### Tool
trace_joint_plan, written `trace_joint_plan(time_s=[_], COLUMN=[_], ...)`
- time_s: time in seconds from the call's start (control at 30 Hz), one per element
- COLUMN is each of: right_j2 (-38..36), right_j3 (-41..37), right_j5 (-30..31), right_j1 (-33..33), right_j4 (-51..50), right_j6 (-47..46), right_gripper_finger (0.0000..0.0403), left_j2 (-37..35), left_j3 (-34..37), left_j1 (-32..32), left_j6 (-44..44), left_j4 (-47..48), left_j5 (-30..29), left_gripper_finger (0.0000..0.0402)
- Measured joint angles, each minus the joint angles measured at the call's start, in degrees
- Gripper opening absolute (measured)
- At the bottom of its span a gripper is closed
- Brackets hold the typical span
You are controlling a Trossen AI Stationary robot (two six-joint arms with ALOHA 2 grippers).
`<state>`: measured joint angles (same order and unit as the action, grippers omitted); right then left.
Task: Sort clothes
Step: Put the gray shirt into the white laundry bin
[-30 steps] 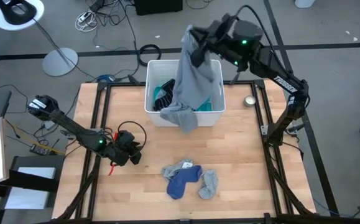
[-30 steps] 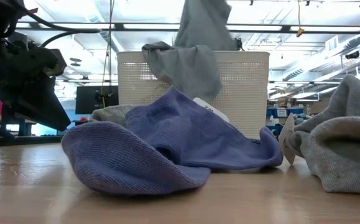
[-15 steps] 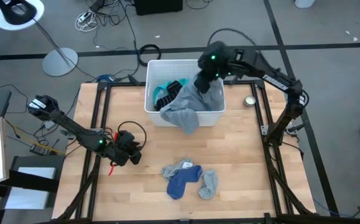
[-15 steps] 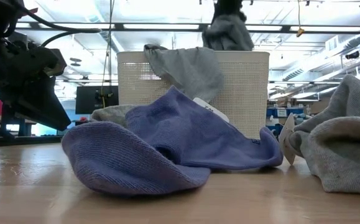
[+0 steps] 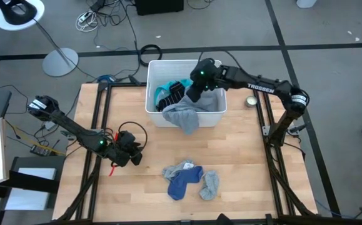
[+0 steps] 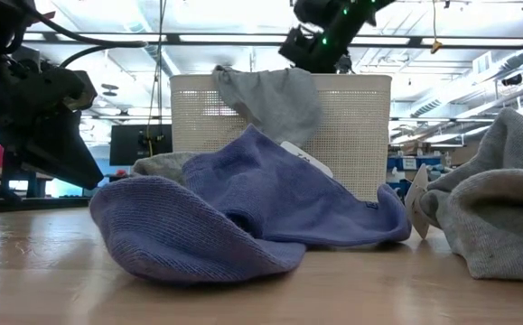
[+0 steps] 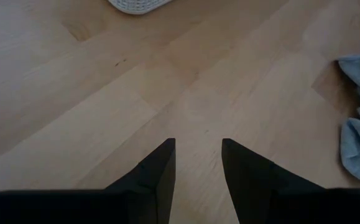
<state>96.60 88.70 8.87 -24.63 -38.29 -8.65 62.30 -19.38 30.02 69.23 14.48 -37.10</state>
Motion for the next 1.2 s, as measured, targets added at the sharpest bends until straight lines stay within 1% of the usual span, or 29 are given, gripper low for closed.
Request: trace_joint_plan(time_s=[0.13, 0.2, 0.37, 0.47, 0.57, 0.63, 0.77, 0.8, 0.9, 1.0, 1.07, 1.2], right_j2=[0.0, 0.0, -0.56, -1.74, -2.75, -3.45, -3.72, -3.54, -3.17, -3.17, -3.17, -3.17], right_j3=[-3.53, -3.84, 0.87, 5.07, 8.8, 9.93, 10.04, 9.93, 9.07, 8.08, 7.6, 5.57], right_j5=[-0.14, -0.14, -0.24, -2.55, -6.34, -7.64, -8.28, -7.79, -3.6, -0.05, 1.56, 2.72], right_j1=[-0.72, -1.0, -1.02, 0.06, 2.67, 5.18, 11.56, 13.2, 17.27, 20.49, 22.26, 25.92], right_j4=[-0.06, -0.94, -3.9, -4.56, -5.92, -6.61, -8.94, -9.86, -10.75, -10.6, -11.96, -13.79], right_j6=[-1.43, -1.66, -1.72, -1.71, -0.25, 2.89, 9.7, 10.51, 12.35, 12.4, 10.33, 6.03], right_gripper_finger=[0.0176, 0.0189, 0.0201, 0.0196, 0.0187, 0.018, 0.0165, 0.0162, 0.0153, 0.0143, 0.0136, 0.0124], left_j2=[0.0, 0.0, 0.0, 0.0, 0.0, 0.0, 0.0, 0.0, 0.0, 0.0, 0.0, 0.0], left_j3=[0.0, 0.0, 0.0, 0.0, 0.0, 0.0, 0.0, 0.0, 0.0, 0.0, 0.0, 0.0], left_j1=[0.0, 0.0, 0.0, 0.0, -0.02, 0.0, 0.0, 0.0, -0.01, -0.01, 0.0, 0.0], left_j6=[0.0, -0.01, 0.0, 0.0, 0.0, -0.02, -0.01, -0.01, 0.0, 0.0, 0.0, 0.0], left_j4=[0.04, 0.0, 0.03, 0.09, 0.35, 0.37, 0.45, 0.46, 0.2, 0.14, -0.04, 0.04], left_j5=[0.0, 0.0, 0.0, 0.0, 0.0, 0.0, 0.0, 0.01, 0.02, 0.02, 0.02, 0.02], left_gripper_finger=[0.0136, 0.0136, 0.0136, 0.0136, 0.0136, 0.0136, 0.0136, 0.0136, 0.0136, 0.0136, 0.0136, 0.0136])
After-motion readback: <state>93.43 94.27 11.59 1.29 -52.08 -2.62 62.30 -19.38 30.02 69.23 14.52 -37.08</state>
